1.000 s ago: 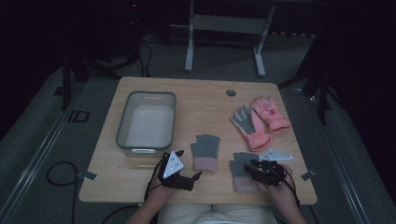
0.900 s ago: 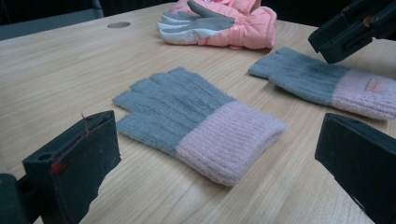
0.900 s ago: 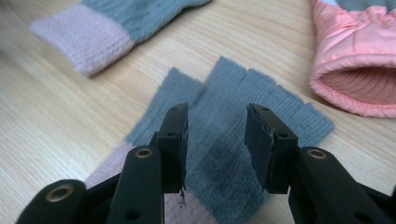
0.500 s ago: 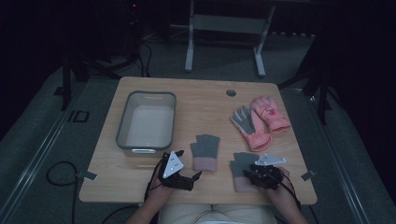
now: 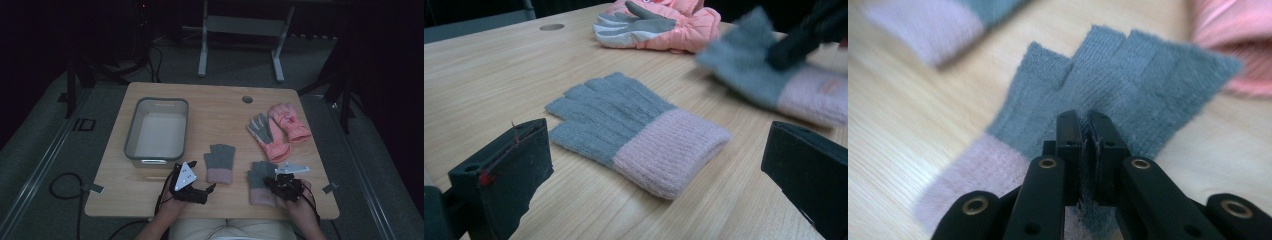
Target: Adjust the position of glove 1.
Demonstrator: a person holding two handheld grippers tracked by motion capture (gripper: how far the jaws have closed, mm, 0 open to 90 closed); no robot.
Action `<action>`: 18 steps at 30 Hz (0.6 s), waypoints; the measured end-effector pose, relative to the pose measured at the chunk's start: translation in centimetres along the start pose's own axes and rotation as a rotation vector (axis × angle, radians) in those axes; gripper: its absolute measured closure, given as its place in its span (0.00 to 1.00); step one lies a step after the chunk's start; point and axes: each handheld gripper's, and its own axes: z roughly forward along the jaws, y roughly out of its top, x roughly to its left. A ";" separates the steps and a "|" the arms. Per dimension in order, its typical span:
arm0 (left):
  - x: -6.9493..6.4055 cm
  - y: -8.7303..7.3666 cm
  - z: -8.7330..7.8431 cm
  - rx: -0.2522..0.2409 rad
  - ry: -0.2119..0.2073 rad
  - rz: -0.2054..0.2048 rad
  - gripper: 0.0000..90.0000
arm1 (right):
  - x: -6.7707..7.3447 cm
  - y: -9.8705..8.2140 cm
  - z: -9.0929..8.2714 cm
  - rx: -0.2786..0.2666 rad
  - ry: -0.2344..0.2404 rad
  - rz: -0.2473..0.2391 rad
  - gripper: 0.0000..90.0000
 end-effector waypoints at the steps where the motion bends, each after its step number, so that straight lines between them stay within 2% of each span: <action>1: 0.0 0.0 0.0 0.000 -0.001 -0.001 0.00 | -0.1 0.5 -0.5 -0.017 0.001 0.010 0.94; 8: 0.0 0.0 0.0 -0.006 -0.002 -0.005 0.00 | -0.4 4.3 -3.1 -0.129 -0.002 0.017 0.94; 13: 0.1 0.0 0.0 -0.008 -0.004 -0.009 0.00 | -0.5 7.2 -3.8 -0.185 -0.008 -0.001 0.94; 18: 0.1 0.0 0.0 -0.005 -0.007 -0.006 0.00 | -0.2 9.7 -3.8 -0.212 0.000 -0.011 0.94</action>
